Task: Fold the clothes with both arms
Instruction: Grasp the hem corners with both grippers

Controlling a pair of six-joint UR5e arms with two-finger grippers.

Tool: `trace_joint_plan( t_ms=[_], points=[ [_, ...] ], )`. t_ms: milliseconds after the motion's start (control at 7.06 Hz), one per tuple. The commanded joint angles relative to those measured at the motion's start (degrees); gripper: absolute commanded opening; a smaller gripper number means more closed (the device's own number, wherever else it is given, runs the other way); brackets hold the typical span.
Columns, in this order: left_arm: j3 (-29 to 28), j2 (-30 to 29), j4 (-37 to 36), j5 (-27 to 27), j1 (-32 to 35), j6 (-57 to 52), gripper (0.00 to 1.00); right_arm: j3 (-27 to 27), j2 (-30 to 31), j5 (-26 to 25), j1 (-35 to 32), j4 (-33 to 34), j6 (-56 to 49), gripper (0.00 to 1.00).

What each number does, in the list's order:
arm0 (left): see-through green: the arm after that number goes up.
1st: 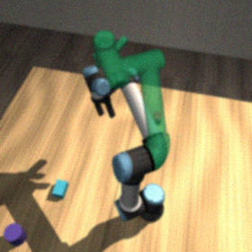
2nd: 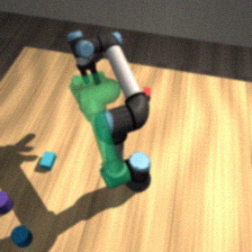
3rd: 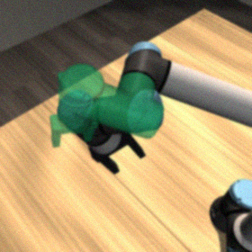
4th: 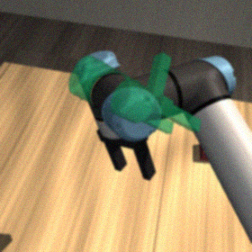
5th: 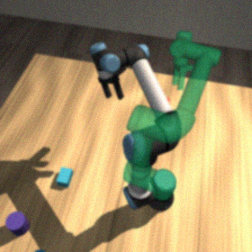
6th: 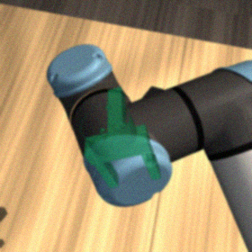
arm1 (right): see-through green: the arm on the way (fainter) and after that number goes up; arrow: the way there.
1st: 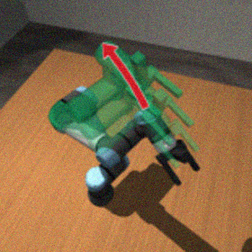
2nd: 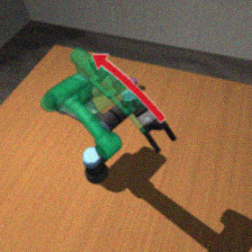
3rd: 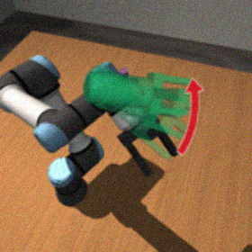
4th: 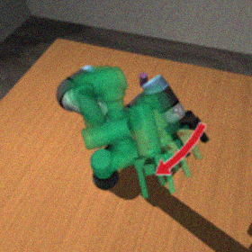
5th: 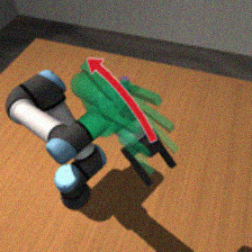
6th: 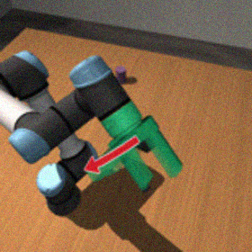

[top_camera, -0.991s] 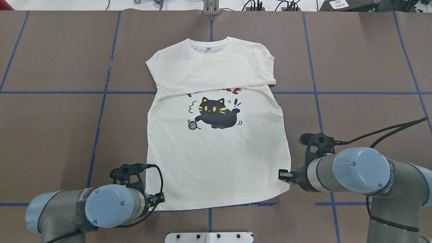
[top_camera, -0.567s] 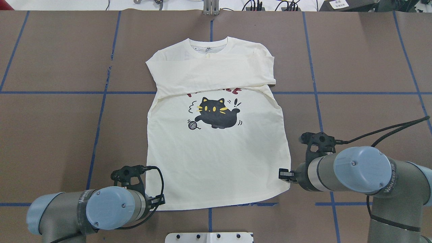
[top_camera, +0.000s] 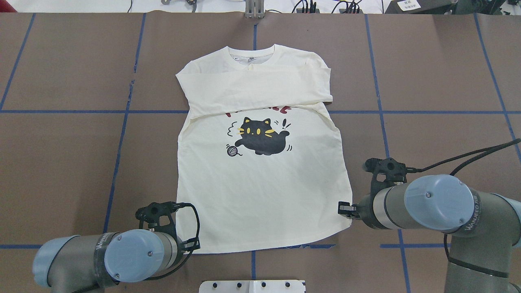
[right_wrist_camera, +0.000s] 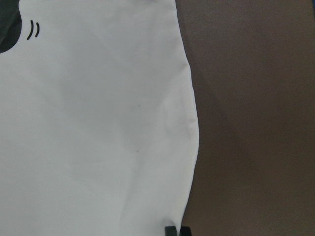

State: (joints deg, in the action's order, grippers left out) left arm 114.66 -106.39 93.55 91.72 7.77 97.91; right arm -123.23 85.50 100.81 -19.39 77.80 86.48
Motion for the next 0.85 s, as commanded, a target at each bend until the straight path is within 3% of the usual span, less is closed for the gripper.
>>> trace_joint_plan(
  t_ms=[0,142,425,708],
  points=[
    [0.1,0.3,0.0,-0.6,0.0,0.0,0.12,-0.1,-0.1,-0.1,0.1,0.0,0.0,0.00],
    [0.3,0.2,0.0,-0.7,0.0,-0.1,0.00,-0.2,-0.1,-0.1,0.1,0.0,0.0,0.00],
    [3.8,0.5,-0.5,-0.5,0.4,-0.2,0.00,-1.9,0.9,0.0,-0.4,0.2,0.0,0.00],
    [9.5,2.5,-1.1,-0.3,0.6,-1.1,0.00,-7.4,6.3,3.0,-0.3,0.6,0.1,0.00]
  ],
)
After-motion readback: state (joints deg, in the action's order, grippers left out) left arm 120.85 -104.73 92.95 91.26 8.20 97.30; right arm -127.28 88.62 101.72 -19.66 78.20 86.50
